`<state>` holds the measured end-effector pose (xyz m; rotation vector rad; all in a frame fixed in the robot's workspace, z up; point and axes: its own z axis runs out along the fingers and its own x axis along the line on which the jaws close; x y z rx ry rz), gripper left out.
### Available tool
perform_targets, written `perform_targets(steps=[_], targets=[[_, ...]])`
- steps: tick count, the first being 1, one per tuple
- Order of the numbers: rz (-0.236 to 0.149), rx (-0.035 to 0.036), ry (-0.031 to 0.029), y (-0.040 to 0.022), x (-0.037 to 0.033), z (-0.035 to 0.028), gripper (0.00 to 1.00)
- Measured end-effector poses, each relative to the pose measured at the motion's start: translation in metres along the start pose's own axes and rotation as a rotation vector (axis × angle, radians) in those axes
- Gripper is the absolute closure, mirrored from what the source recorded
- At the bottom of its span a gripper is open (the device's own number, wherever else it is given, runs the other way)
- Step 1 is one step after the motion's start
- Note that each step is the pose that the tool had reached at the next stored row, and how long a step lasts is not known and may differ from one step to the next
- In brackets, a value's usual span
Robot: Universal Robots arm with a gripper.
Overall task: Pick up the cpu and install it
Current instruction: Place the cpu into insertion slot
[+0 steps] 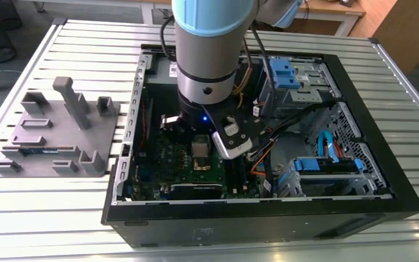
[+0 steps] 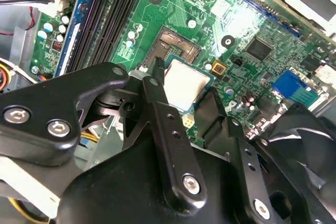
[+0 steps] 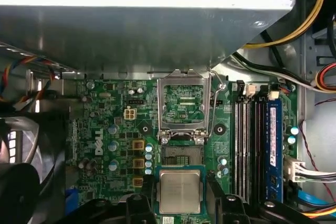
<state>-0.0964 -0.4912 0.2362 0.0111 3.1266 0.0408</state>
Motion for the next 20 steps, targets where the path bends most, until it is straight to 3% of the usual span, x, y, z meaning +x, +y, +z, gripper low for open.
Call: perform_targets(steps=[11, 20], targets=[[0.000, -0.0001, 0.0000, -0.0030, 0.0002, 0.0162, 0.53], [0.000, 0.0016, 0.0000, -0.0052, -0.0018, 0.0254, 0.53]])
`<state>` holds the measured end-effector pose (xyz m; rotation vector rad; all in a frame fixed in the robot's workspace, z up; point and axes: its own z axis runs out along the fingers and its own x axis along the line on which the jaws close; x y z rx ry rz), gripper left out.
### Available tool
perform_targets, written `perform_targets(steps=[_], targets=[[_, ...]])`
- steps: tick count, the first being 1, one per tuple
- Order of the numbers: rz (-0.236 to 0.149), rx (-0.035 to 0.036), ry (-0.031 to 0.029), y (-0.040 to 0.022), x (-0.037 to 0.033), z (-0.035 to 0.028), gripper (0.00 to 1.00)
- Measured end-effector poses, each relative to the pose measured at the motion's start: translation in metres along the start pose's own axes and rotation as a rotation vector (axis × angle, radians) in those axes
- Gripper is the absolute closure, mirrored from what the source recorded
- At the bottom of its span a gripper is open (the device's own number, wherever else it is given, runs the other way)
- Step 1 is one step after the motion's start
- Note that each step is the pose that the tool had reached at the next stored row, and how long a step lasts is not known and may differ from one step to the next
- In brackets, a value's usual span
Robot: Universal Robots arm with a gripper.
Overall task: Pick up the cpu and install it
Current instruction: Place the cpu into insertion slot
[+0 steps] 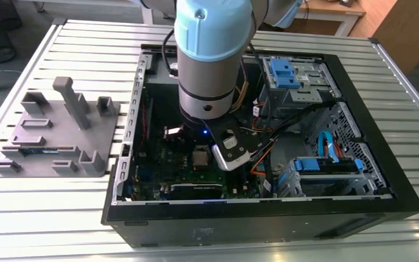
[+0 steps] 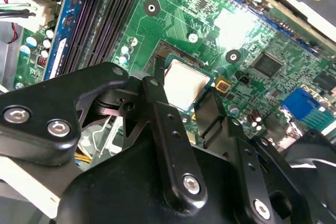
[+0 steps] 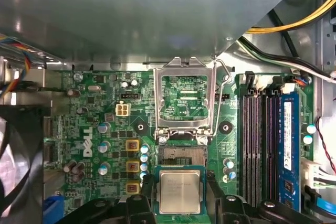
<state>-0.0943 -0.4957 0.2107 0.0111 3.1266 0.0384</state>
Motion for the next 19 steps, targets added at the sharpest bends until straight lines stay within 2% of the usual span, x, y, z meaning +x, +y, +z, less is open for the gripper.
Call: perform_targets(steps=[9, 15, 19], targets=[[0.000, 0.0003, 0.0000, -0.0001, -0.0002, 0.0031, 0.53], [0.000, 0.0003, 0.0000, -0.0002, -0.0008, 0.0084, 0.53], [0.000, 0.0006, 0.0001, -0.0001, -0.0024, 0.0097, 0.53]])
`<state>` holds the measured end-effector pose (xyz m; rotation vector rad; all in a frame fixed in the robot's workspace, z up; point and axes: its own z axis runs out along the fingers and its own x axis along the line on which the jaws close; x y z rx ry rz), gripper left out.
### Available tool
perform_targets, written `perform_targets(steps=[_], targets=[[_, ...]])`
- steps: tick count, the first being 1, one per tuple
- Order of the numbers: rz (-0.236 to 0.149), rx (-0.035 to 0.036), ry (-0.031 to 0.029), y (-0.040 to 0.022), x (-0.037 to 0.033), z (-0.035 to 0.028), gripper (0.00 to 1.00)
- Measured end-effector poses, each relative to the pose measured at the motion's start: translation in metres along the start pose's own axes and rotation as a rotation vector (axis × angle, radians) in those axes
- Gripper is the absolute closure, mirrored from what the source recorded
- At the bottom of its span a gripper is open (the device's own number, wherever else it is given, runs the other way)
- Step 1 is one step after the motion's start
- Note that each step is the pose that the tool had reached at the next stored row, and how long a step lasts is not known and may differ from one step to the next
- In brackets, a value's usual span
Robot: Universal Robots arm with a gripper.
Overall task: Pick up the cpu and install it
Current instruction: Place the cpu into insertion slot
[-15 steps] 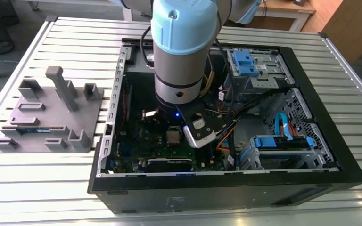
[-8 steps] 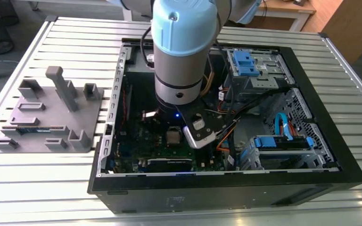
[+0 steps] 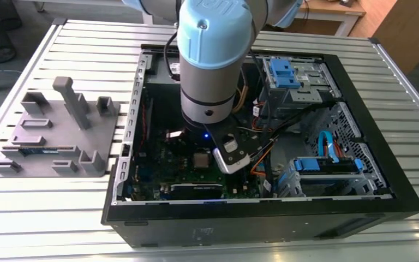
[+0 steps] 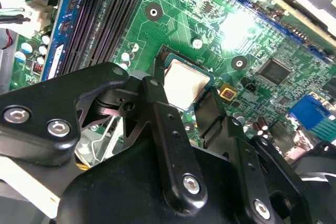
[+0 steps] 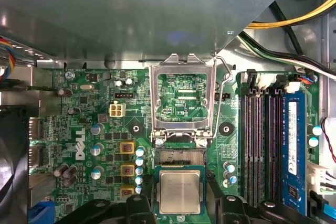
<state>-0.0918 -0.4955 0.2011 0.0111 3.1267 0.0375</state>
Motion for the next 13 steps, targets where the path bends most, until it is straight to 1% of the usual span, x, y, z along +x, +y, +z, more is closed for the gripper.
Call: perform_targets(steps=[2, 5, 8, 13], targets=[[0.000, 0.0001, 0.0000, 0.0000, 0.0000, 0.0002, 0.53], [0.000, -0.0002, -0.0001, 0.0000, -0.0005, 0.0029, 0.53], [0.000, -0.0001, -0.0001, 0.0002, -0.0006, 0.0034, 0.53], [0.000, -0.0003, -0.0001, 0.0026, -0.0027, 0.0050, 0.53]])
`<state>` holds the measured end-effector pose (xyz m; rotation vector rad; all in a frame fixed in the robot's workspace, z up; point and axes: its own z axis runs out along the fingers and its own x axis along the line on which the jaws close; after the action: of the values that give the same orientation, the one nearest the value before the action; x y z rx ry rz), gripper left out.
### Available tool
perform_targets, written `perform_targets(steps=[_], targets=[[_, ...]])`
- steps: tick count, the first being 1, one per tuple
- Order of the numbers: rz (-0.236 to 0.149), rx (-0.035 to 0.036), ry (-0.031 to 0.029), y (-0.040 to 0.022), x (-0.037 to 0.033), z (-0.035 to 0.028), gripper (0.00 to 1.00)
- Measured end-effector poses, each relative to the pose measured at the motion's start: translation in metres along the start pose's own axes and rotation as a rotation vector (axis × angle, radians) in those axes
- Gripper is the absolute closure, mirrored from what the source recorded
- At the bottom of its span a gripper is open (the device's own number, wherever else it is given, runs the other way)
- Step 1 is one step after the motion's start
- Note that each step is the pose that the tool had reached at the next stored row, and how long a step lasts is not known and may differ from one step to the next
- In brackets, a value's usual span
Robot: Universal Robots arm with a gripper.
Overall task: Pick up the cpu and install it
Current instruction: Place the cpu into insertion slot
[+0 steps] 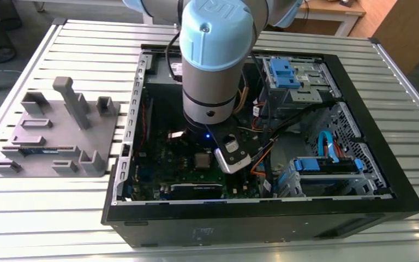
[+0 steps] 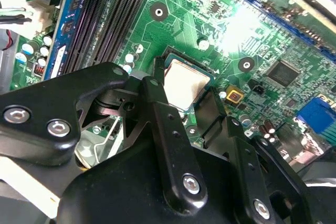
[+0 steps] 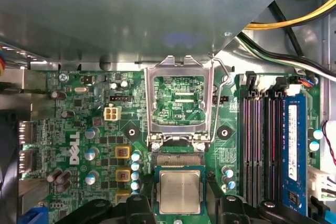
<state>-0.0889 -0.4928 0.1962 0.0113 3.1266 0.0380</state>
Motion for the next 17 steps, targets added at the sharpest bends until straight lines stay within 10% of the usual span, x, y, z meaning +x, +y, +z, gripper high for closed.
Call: perform_targets(steps=[17], targets=[[0.000, 0.0002, 0.0001, 0.0021, -0.0008, 0.0038, 0.53]])
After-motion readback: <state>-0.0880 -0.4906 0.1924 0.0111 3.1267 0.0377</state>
